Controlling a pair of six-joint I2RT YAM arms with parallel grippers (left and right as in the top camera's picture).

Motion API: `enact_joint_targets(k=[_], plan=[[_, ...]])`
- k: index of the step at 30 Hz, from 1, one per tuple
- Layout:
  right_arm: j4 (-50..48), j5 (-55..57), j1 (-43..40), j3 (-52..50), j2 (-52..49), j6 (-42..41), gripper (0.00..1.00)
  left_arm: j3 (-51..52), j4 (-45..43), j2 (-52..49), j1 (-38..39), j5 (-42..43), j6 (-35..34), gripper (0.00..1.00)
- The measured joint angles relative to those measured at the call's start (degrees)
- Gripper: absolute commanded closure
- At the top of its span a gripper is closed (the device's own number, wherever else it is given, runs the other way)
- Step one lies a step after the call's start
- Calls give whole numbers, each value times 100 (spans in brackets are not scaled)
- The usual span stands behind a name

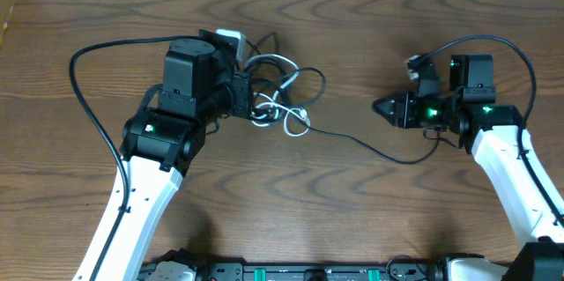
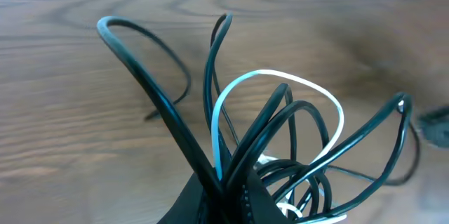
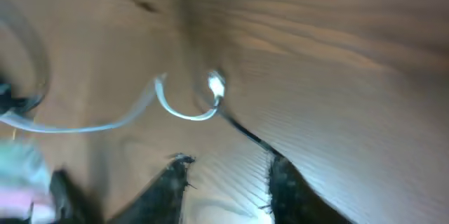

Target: Untangle cables

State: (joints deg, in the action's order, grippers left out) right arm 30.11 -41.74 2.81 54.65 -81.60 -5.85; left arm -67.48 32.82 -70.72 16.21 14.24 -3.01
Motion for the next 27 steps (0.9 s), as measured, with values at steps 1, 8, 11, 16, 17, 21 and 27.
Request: enact_joint_targets(k=[1,8,11,16,17,21,27], plan=[[-76,-216,81,0,0,170,53,0,-2,0,2,114,17,93],[-540,-901,774,-2,0,822,49,0,-227,-173,267,623,46,92],[-748,-997,966,-2,0,925,49,0,-350,-238,492,710,48,93],[-994,-1060,1152,-2,0,964,48,0,-551,-260,863,774,48,93],[-1034,-1062,1180,-2,0,968,48,0,-599,-275,994,776,50,93],[-1067,-1062,1202,-2,0,968,43,0,-678,-391,1311,756,50,92],[-1069,-1056,1202,-2,0,984,69,0,-782,-588,1646,750,50,92]])
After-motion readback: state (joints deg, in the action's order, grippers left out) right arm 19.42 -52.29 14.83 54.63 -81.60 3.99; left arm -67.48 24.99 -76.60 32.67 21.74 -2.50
